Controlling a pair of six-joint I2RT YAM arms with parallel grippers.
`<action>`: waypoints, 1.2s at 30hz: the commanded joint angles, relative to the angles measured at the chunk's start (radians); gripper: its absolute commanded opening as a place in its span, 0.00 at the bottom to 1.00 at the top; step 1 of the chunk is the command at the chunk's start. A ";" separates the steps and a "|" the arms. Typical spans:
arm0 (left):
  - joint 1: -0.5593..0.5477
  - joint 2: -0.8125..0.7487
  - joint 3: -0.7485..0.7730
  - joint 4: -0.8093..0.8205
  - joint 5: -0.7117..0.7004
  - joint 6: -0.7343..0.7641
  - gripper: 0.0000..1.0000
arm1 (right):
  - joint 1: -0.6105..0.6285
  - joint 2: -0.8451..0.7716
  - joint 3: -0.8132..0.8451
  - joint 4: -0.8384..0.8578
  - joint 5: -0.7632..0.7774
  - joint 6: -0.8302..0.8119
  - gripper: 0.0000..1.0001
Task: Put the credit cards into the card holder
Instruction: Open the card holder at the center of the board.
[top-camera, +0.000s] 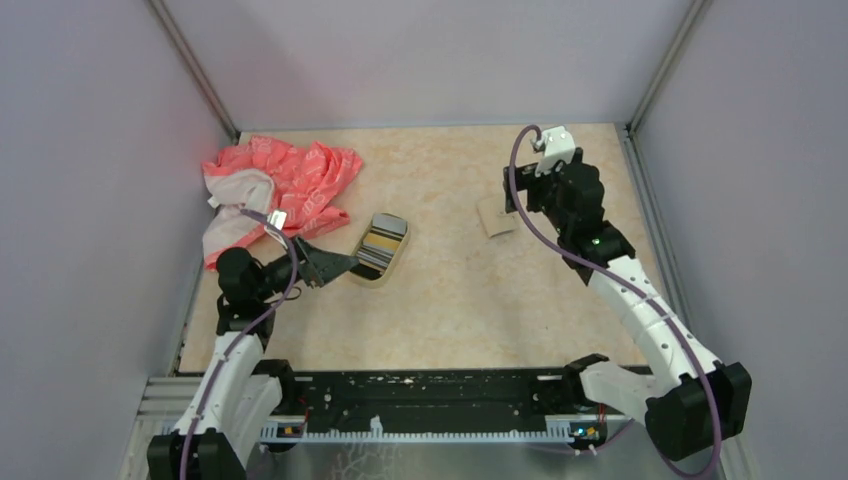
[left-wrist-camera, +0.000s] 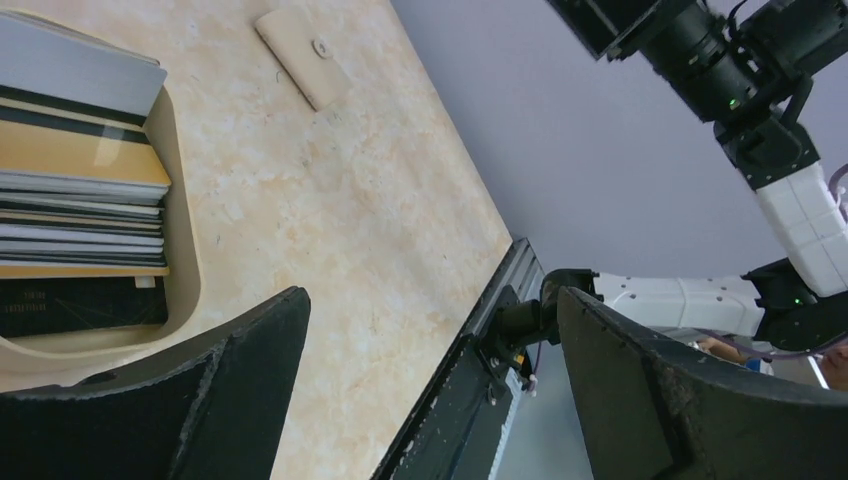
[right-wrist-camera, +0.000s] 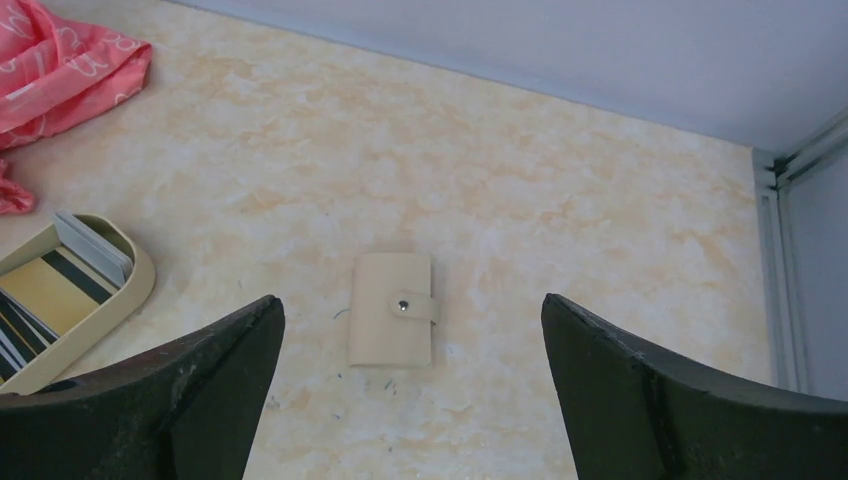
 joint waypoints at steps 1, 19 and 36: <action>-0.003 0.028 0.054 0.010 -0.026 0.027 0.99 | -0.007 -0.032 -0.043 0.054 -0.012 0.058 0.99; -0.607 0.135 0.105 -0.053 -0.579 0.348 0.98 | -0.161 0.356 0.154 -0.221 -0.665 -0.241 0.93; -0.663 0.525 -0.009 0.430 -0.595 0.139 0.87 | -0.204 0.767 0.407 -0.336 -0.529 -0.253 0.58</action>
